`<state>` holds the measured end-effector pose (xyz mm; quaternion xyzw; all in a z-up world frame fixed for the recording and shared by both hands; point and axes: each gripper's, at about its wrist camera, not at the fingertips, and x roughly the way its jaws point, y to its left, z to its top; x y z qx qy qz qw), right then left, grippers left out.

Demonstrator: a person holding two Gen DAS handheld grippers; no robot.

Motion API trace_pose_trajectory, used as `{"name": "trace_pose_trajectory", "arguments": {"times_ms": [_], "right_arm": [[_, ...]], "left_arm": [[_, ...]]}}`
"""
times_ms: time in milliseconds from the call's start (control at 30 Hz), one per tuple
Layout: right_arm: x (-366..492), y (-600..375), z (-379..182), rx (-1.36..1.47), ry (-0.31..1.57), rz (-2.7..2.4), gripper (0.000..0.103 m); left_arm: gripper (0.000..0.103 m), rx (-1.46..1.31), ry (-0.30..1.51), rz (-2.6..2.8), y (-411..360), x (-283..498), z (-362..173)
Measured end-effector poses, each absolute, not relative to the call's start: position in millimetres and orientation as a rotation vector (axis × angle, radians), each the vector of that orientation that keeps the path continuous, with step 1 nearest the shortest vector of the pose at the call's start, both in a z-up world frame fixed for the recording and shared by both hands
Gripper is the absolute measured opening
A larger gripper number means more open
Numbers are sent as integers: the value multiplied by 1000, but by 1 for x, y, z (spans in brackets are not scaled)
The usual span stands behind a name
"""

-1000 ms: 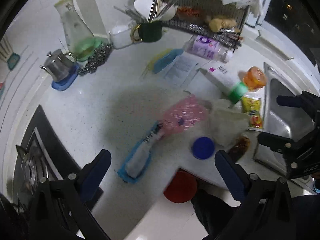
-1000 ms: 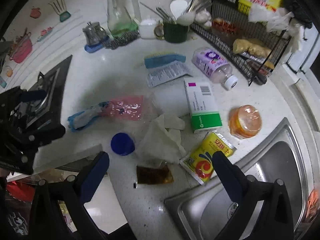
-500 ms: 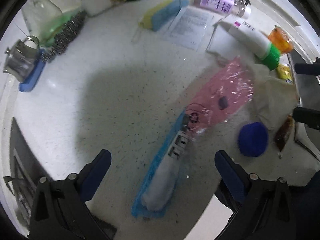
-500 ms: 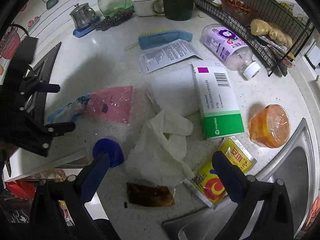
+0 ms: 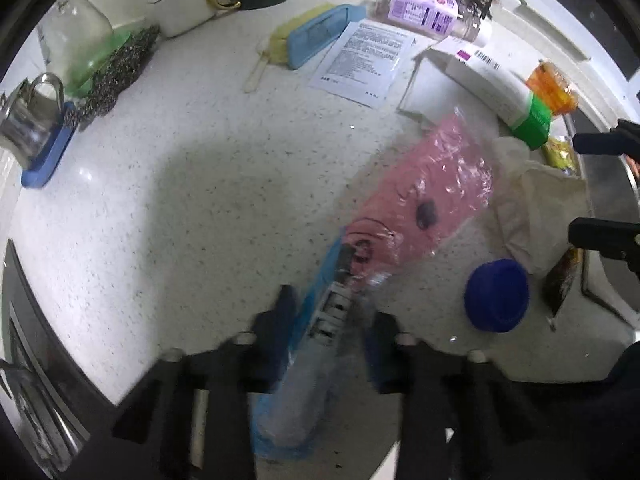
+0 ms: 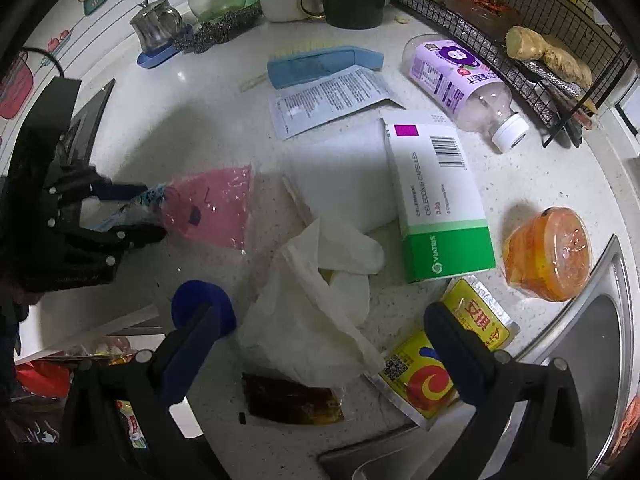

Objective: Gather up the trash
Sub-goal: 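Grasp the pink-blue wrapper with the left tool while the right tool reaches the blue cap, then grasp the blue bottle cap with the right tool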

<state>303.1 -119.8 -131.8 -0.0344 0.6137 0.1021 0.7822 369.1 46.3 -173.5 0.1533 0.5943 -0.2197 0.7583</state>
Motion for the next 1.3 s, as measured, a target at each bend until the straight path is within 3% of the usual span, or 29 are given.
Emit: {"name": "trace_pose_trajectory", "arguments": {"times_ms": [133,400,733,1000,1067,1100,1300], "right_arm": [[304,-115,-127,-59,1327,259,95],[299,-80,-117,-101,1310,402,87],[293,-25,-158,-245,1371,551,84],[294,-12,-178,-324,1373,534,71],[293,-6,-179,-371,1352,526,54],[289,-7,-179,-399,1342,523,51],[280,-17,-178,-402,1297,540,43]], "left_arm": [[9,248,1308,-440,50,357,-171],[8,30,1278,-288,86,315,-134],[8,-84,1275,-137,135,271,-136],[8,-105,1300,-104,147,256,-149],[8,-106,1302,-102,146,255,-151],[8,-104,1300,-104,145,252,-150],[8,-101,1287,-99,141,247,-146]]}}
